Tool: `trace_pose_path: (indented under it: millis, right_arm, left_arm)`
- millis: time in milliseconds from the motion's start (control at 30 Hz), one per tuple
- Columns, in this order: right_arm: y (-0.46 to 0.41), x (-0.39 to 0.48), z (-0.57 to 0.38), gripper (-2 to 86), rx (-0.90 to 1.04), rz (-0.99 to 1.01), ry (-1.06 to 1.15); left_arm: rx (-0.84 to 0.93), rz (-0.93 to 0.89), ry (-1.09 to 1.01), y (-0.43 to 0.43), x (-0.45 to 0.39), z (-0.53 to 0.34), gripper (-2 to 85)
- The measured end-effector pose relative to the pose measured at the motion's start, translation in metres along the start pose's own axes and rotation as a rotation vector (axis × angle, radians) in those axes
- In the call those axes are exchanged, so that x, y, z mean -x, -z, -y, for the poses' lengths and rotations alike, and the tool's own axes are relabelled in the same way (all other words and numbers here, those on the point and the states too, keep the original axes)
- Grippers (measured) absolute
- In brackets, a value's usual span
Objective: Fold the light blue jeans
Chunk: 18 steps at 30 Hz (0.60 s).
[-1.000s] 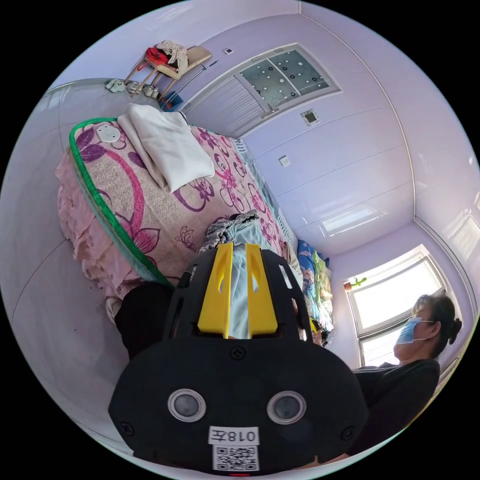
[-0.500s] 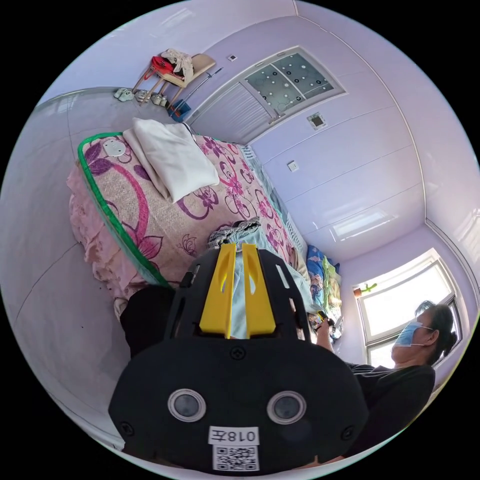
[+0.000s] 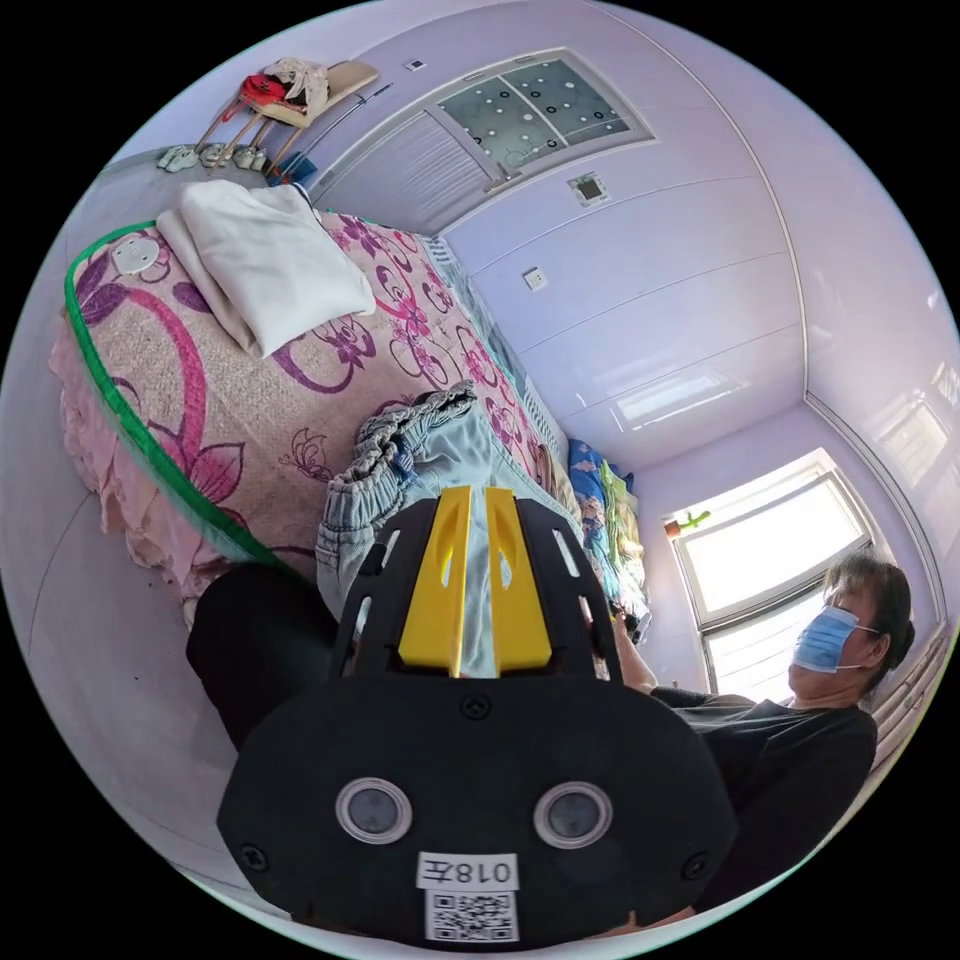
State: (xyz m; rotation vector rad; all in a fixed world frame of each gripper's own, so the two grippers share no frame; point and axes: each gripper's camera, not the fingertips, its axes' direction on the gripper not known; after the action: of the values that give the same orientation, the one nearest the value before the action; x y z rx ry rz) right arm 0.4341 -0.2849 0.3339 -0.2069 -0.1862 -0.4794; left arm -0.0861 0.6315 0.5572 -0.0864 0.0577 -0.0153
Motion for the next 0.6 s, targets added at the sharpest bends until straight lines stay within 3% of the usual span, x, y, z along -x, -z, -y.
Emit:
trace_pose_path:
  millis: [133,267,400,600]
  right_arm:
    - [0.040,0.032,-0.053,4.5,-0.070,0.198,0.241]
    - [0.080,0.023,-0.123,3.8,-0.085,0.301,0.281]
    - [0.129,-0.055,-0.195,2.7,-0.096,0.335,0.110]
    - [0.210,-0.173,-0.292,4.5,-0.242,0.203,-0.247]
  left_arm:
    - [0.005,0.010,-0.034,0.003,-0.002,0.004,3.0]
    - [0.032,0.026,-0.079,0.004,0.001,-0.002,4.7]
    - [0.051,0.140,-0.077,0.015,0.016,-0.010,6.3]
    - [0.046,0.180,-0.056,0.015,0.038,-0.016,9.1]
